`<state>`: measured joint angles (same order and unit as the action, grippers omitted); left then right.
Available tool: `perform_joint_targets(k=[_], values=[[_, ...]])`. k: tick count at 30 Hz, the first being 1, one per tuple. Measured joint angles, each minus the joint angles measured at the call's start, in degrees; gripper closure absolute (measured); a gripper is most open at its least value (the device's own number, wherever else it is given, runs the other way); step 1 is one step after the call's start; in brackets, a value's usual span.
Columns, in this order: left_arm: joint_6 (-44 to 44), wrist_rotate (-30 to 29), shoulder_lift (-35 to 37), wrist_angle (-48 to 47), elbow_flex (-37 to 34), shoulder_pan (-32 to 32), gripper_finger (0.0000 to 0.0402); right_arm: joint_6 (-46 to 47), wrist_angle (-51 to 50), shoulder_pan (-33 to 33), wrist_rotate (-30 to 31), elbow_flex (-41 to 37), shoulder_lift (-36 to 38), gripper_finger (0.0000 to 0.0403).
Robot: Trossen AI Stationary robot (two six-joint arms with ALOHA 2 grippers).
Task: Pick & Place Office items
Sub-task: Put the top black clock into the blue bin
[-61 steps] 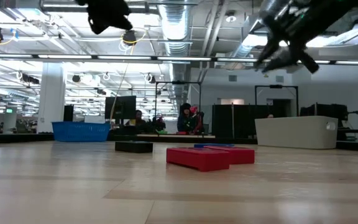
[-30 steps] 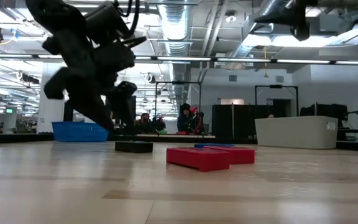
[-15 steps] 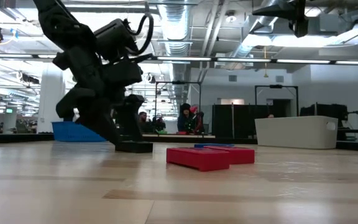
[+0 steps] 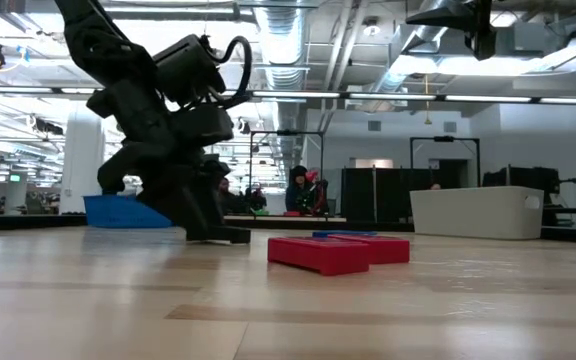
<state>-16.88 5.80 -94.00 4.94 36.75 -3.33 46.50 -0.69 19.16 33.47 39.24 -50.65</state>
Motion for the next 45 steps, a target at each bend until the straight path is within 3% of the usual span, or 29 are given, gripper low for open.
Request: perform_joint_targets(k=[3, 7, 11, 17, 26, 31, 38, 45], values=[[3.61, 1.50, 0.20, 0.43, -0.02, -0.04, 0.0259, 0.01, 0.01, 0.00, 0.00, 0.00, 0.00, 0.0198], [12.21, 3.87, 1.05, 3.84, -0.02, -0.02, 0.0259, 0.02, -0.02, 0.00, 0.00, 0.00, 0.00, 0.0198], [21.38, 2.47, 3.24, 11.12, -0.04, 0.02, 0.0239, 0.00, 0.00, -0.17, 0.00, 0.00, 0.00, 0.0198], [33.19, -8.55, 9.96, 15.82, 0.07, -1.82, 0.0245, -0.44, -0.15, -0.20, 0.00, 0.00, 0.00, 0.0198], [50.35, -24.85, 18.60, 13.48, 0.00, -13.02, 0.0245, -2.01, 0.08, -0.65, 0.00, 0.02, 0.02, 0.0198], [67.66, -32.40, 19.09, 13.00, 0.02, -18.72, 0.0251, -3.34, 0.55, -1.33, 0.00, 0.02, 0.02, 0.0198], [91.07, -44.01, 16.84, 8.65, 0.02, -21.66, 0.0245, -4.39, 1.07, -2.10, -0.02, 0.02, 0.02, 0.0198], [104.78, -52.70, 15.83, 3.27, 0.00, -21.89, 0.0248, -4.52, 1.20, -2.08, -0.20, 0.02, 0.02, 0.0198]])
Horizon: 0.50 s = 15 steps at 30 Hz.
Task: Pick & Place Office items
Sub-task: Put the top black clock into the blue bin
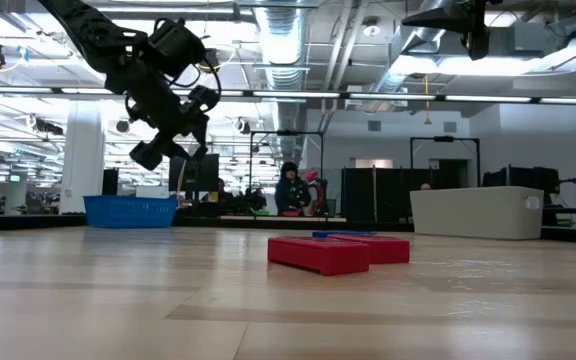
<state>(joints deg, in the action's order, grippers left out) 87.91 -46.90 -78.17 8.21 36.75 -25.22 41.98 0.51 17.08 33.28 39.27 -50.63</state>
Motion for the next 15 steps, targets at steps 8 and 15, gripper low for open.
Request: perform_joint_targets(k=[8, 15], values=[[13.68, -10.11, 0.00, -5.48, 0.00, 0.01, 0.0251, -0.62, 0.00, 0.02, -0.02, 0.00, 0.00, 0.0198], [25.50, -15.48, 0.00, -9.52, 0.00, -1.14, 0.0251, -0.61, 0.00, 0.02, -0.02, 0.00, 0.00, 0.0198]])
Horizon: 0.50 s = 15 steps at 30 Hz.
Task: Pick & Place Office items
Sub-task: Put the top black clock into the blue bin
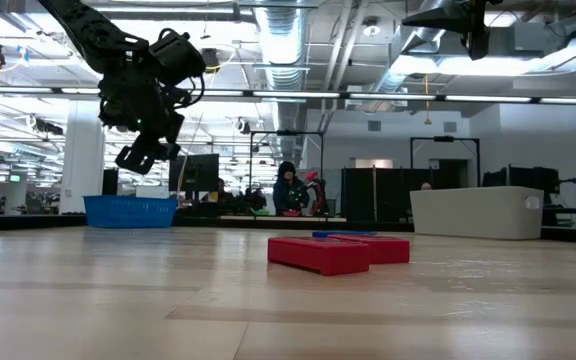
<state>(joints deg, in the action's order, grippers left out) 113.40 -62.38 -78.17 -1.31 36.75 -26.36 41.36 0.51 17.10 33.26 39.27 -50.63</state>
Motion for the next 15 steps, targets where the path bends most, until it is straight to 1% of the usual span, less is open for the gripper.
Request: perform_joint_targets(k=[2, 10, 15], values=[[2.41, -0.43, 0.00, -0.26, 0.00, -0.51, 0.0250, 0.02, -0.02, 0.00, 0.00, 0.00, 0.00, 0.0198], [7.15, -2.38, 0.00, -0.20, 0.00, -1.43, 0.0250, 0.66, 0.00, 0.00, -0.01, 0.00, 0.00, 0.0198], [7.50, -2.81, 0.00, 2.21, 0.00, -1.89, 0.0250, 1.28, 0.20, -0.04, -0.02, 0.00, 0.00, 0.0198]])
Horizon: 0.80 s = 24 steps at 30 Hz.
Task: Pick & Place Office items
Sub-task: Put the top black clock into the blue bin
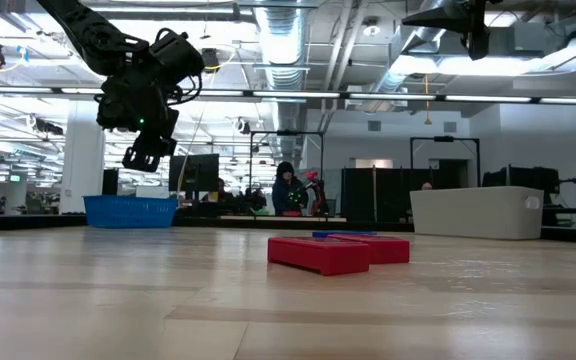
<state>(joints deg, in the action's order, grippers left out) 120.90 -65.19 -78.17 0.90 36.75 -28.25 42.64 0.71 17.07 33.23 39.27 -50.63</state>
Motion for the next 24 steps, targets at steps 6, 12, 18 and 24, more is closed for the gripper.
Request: perform_joint_targets(k=[6, 12, 18, 24], values=[[0.12, -0.44, 0.00, 0.93, 0.00, -0.86, 0.0249, 0.47, 0.40, -0.01, 0.00, 0.00, 0.00, 0.0198], [0.74, -0.87, 0.00, 1.30, 0.00, -0.83, 0.0250, 0.46, 0.66, -0.01, 0.00, 0.00, 0.02, 0.0198], [-0.05, -2.75, 0.00, 1.86, 0.00, -0.83, 0.0239, 0.47, 0.63, -0.01, 0.00, 0.00, 0.02, 0.0198], [-0.63, -3.82, 0.00, 2.15, 0.00, -0.35, 0.0227, 0.47, 0.65, -0.01, 0.00, 0.00, 0.02, 0.0198]])
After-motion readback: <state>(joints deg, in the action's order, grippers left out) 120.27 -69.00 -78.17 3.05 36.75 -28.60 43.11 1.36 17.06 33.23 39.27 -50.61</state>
